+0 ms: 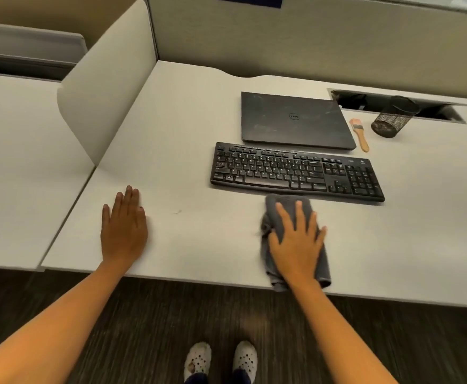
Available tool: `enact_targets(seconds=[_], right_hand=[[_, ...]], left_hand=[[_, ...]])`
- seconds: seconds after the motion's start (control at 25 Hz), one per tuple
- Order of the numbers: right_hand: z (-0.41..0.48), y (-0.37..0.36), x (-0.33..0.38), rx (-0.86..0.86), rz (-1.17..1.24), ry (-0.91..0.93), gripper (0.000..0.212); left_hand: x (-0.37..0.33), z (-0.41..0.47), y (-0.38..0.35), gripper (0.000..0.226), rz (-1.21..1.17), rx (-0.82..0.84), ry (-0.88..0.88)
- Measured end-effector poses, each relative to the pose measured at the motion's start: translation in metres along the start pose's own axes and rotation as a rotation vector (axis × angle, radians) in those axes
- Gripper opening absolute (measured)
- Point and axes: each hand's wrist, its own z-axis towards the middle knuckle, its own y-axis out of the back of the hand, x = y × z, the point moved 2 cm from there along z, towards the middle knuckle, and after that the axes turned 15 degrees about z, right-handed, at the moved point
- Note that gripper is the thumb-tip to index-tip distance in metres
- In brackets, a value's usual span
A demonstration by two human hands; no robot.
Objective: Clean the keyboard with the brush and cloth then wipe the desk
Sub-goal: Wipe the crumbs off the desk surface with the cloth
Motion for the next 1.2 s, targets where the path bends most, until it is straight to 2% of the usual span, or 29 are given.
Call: enact_targets(seconds=[0.08, 0.16, 0.2, 0.28, 0.32, 0.4, 0.48, 0.56, 0.68, 0.8, 0.92, 1.04, 1.12, 1.2], right_hand=[[0.014, 0.026, -0.050, -0.036, 0.011, -0.126, 0.061], [0.020, 0.046, -0.069, -0.166, 0.145, -0.200, 0.053], [0.020, 0.050, -0.063, -0.257, 0.201, -0.187, 0.052], [0.013, 0.046, -0.015, -0.354, 0.193, -0.024, 0.057], [0.007, 0.035, 0.017, -0.317, 0.176, 0.096, 0.059], [-0.009, -0.001, 0.081, -0.096, 0.139, 0.299, 0.060], [-0.017, -0.033, 0.119, 0.125, 0.076, 0.363, 0.062], [0.000, -0.045, 0.116, 0.190, 0.062, 0.276, 0.064], [0.020, -0.030, 0.073, 0.157, 0.032, 0.155, 0.068], [0.024, 0.000, 0.006, 0.037, 0.014, -0.014, 0.066], [0.028, 0.034, -0.067, -0.035, 0.012, -0.218, 0.062], [0.032, 0.066, -0.105, -0.168, 0.095, -0.378, 0.056], [0.023, 0.074, -0.087, -0.299, 0.132, -0.305, 0.052], [0.004, 0.066, -0.034, -0.318, 0.134, -0.074, 0.055]], left_hand=[[-0.001, 0.000, 0.000, 0.053, 0.011, -0.007, 0.007], [-0.001, 0.001, -0.001, 0.051, 0.011, -0.014, 0.012], [-0.001, 0.001, -0.001, 0.053, 0.013, -0.018, 0.012], [-0.002, 0.001, 0.000, 0.062, 0.015, -0.035, 0.010], [-0.002, 0.001, -0.001, 0.063, 0.015, -0.040, 0.006], [0.000, 0.001, -0.001, 0.056, 0.015, -0.045, 0.002], [0.000, 0.001, -0.001, 0.050, 0.000, -0.031, 0.004], [0.000, 0.001, 0.000, 0.049, -0.004, -0.029, 0.006], [0.000, 0.002, 0.000, 0.049, -0.001, -0.026, 0.007], [0.000, 0.000, 0.000, 0.049, -0.009, -0.027, 0.008], [0.000, 0.001, 0.000, 0.061, -0.003, -0.025, -0.001], [-0.002, 0.001, 0.000, 0.066, 0.005, -0.032, -0.012], [-0.005, -0.002, 0.002, 0.067, -0.012, -0.036, -0.018], [-0.013, -0.004, 0.005, 0.067, -0.029, -0.058, -0.051]])
